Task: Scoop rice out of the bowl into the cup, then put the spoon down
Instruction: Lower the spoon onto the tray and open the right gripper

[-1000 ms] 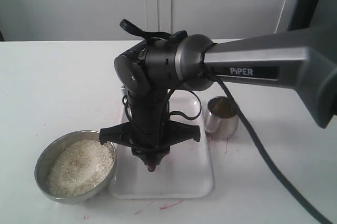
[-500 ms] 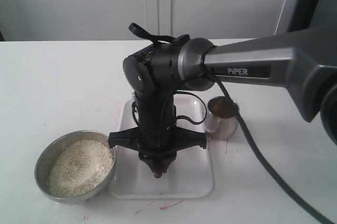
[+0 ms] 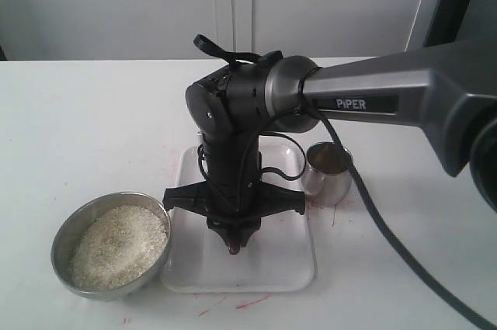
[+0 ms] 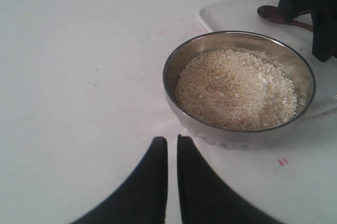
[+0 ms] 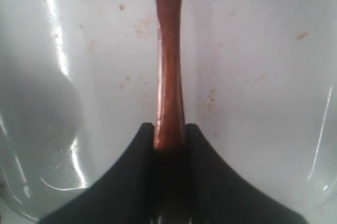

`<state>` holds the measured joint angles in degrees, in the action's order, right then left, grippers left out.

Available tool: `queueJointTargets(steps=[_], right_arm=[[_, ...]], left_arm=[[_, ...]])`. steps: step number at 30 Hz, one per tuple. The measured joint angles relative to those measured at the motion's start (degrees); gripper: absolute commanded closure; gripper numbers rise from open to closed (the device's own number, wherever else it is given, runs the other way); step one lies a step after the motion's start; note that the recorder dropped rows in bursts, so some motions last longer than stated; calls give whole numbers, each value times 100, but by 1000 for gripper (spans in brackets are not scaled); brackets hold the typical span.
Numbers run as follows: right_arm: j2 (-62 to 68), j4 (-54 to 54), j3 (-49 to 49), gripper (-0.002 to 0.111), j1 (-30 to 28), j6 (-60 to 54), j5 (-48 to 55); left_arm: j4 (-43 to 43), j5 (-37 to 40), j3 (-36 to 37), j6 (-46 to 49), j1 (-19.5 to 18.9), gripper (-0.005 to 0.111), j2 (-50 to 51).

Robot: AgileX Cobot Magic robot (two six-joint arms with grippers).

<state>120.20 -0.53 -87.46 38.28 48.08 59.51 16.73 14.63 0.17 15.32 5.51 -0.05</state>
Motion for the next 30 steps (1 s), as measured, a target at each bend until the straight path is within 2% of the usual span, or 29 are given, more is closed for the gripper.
queueJointTargets(steps=[14,25,30], right_arm=[[21,-11,0,107,-28,-112,-26],[21,-11,0,79,-28,-261,-53],[21,-11,0,76,-28,-261,-53]], left_arm=[[0,0,0,0,0,92,0],[0,0,0,0,0,92,0],[0,0,0,0,0,92,0]])
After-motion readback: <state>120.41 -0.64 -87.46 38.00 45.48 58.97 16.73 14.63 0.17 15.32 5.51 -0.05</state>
